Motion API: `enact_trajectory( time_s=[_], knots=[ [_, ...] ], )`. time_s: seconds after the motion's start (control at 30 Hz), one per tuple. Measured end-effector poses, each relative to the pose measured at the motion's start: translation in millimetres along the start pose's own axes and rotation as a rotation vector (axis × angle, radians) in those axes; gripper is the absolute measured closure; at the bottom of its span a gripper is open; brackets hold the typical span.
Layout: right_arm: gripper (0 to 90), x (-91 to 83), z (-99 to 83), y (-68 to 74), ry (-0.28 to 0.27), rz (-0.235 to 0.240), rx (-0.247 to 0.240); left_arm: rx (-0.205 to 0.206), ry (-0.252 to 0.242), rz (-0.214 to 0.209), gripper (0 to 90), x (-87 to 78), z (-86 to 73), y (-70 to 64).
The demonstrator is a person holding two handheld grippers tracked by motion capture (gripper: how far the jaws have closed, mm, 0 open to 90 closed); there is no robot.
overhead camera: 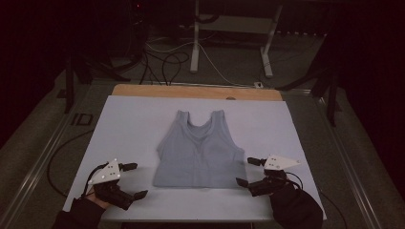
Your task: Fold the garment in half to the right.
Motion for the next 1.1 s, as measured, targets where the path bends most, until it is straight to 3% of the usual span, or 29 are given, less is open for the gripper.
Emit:
enact_trajectory(
  time_s=[0.2, 0.57, 1.1],
  knots=[
    [8.9, -5.4, 18.5, 2.4, -0.022, 0.003, -0.022, 0.021, -0.002, -0.005, 0.2, -3.0, 15.1, -1.3],
    [8.9, -11.3, 63.7, -3.4, -0.06, -0.052, -0.111, 0.037, 0.006, -0.028, 0.3, -2.4, 31.4, -2.9],
    [8.9, 20.4, 111.1, -15.9, -0.072, -0.042, -0.163, 0.071, 0.032, 0.004, 0.2, -2.1, 58.2, -4.5]
  ],
)
Point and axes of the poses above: each handheld gripper's, and its own axes: x roughly forward along the jaws, z roughly out of its top, y roughly to its left, the point moved 1 cm from there along x, roughly forward along the jaws, and after that the axes turned 2 degrees about -y, right-handed, at the moved point
